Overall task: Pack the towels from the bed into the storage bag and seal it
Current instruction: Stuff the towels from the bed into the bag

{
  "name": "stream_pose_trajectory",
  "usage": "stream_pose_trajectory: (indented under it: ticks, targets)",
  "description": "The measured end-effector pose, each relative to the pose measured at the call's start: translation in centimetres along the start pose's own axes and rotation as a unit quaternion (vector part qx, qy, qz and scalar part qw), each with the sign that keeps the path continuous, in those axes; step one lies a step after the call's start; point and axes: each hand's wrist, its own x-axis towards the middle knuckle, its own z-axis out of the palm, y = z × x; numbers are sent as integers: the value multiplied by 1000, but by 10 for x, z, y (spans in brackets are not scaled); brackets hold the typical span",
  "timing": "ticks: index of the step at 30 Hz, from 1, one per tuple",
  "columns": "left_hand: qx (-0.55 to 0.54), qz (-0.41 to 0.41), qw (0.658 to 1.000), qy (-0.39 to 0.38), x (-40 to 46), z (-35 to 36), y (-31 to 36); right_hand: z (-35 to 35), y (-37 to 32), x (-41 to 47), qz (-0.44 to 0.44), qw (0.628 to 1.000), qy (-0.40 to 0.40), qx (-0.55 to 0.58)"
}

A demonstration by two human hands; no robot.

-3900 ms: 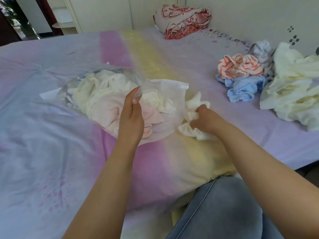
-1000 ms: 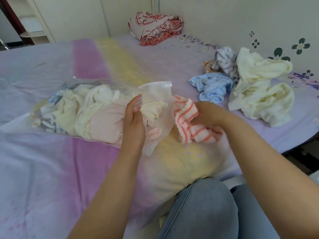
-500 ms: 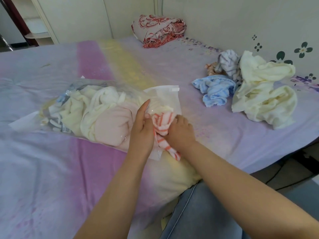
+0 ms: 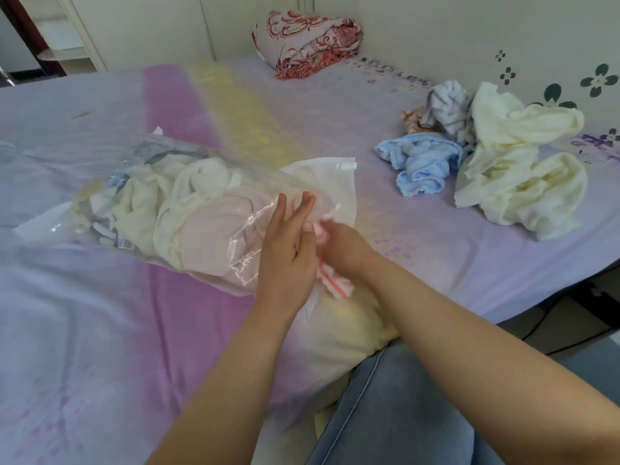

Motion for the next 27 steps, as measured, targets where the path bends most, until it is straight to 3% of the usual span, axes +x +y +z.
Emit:
stream_pose_trajectory:
  ticks: [1,2,4,5,6,8,10,12,14,16,18,19,21,22,24,26,27]
  targets:
    - [9,5,1000,3,-1,-3,1,-6,-8,7,31,988,47,142]
    - [10,13,1000,7,-3,-6,3,-9,-14,13,60,953,80,287]
    - [-11,19,1000,15,-3,-12,7,-4,-26,15,48,851,71,518]
    - [-22,17,999,21,-3,-15,9,5,-31,13,21,817,57,573]
    - [-33,16,999,28,-3,-17,12,14,-33,10,-4,815,53,577]
    - [-64,19,997,41,-3,-23,15,30,-34,2,-58,871,88,480]
    - [-102,19,993,57,-2,-29,19,40,-24,3,-134,942,161,263]
    - [-118,21,990,70,-3,-33,20,43,-24,10,-164,969,186,22]
    - [-120,25,989,76,-6,-37,21,38,-36,22,-143,976,124,-104]
    - [-107,38,991,66,-10,-40,23,28,-52,34,-26,993,-55,-104]
    - [-89,56,993,47,-14,-43,23,19,-61,39,143,964,-210,84]
    - [-93,49,993,46,-15,-45,23,16,-61,41,196,939,-225,169]
    - [-138,5,988,73,-10,-47,22,14,-62,48,194,938,-215,190]
    - [-166,-18,981,96,-7,-46,22,16,-63,52,149,960,-188,145]
    - [-214,-37,967,132,0,-45,22,20,-58,54,-12,998,-58,17]
    - [-243,-37,961,130,5,-41,21,27,-39,39,-156,986,60,-12]
    - [-249,-34,960,123,7,-39,21,30,-27,29,-181,978,105,17]
